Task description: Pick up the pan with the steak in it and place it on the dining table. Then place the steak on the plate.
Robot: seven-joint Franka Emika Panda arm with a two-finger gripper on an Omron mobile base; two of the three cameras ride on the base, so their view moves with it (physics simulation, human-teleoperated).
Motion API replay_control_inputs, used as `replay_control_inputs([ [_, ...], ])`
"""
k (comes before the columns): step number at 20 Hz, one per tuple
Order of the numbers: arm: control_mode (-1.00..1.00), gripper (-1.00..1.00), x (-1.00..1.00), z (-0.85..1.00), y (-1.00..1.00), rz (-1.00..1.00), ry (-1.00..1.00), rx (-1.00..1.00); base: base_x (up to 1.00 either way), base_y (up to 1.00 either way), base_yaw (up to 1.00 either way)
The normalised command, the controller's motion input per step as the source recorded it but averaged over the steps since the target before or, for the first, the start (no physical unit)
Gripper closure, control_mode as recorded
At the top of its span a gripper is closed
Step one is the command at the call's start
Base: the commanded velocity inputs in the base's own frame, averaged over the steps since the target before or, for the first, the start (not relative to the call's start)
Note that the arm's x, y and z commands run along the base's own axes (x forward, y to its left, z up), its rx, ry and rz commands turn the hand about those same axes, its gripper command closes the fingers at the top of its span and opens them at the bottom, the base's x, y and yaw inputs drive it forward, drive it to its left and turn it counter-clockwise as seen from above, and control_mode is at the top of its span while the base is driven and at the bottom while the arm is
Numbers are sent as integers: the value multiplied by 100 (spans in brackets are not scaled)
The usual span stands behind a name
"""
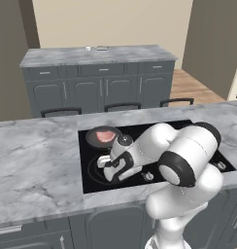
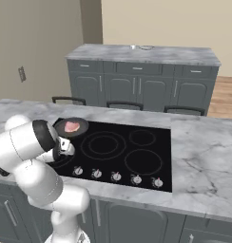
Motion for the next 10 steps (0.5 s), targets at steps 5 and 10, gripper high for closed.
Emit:
replay_control_inputs([
  [5,-100,100,1,0,2,0,0,0,0,0,0],
  [10,-100,100,0,38,0,-1,-4,2,0,0,0],
])
